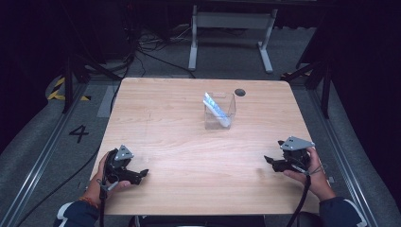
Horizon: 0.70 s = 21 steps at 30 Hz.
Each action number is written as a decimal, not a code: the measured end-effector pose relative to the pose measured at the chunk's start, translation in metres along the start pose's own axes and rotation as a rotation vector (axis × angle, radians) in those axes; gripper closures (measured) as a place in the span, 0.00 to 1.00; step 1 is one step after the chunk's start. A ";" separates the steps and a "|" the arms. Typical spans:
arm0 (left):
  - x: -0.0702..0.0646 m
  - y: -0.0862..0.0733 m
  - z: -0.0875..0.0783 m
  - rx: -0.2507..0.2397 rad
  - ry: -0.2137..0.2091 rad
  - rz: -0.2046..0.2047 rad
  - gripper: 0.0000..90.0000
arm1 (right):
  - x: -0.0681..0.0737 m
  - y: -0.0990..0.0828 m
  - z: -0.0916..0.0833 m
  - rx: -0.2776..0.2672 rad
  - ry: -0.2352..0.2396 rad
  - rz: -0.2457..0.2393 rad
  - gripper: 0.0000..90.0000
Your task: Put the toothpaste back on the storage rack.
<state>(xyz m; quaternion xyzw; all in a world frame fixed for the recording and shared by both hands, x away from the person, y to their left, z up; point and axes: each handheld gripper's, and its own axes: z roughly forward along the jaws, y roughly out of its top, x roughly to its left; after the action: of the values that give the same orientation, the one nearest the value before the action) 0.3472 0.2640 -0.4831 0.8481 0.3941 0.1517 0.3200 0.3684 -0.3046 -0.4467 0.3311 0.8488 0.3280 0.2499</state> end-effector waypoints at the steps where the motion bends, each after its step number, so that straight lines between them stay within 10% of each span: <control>1: 0.000 0.000 0.000 0.000 0.000 0.000 0.01 | 0.000 0.000 0.000 0.000 0.000 0.000 0.23; 21: 0.000 0.000 0.000 -0.001 0.001 -0.001 0.01 | -0.007 -0.074 -0.020 -0.001 0.013 0.221 0.20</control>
<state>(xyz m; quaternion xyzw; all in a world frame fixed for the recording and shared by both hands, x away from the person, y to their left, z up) 0.3474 0.2639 -0.4831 0.8477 0.3946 0.1522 0.3202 0.3309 -0.3594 -0.4859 0.4202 0.8086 0.3560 0.2071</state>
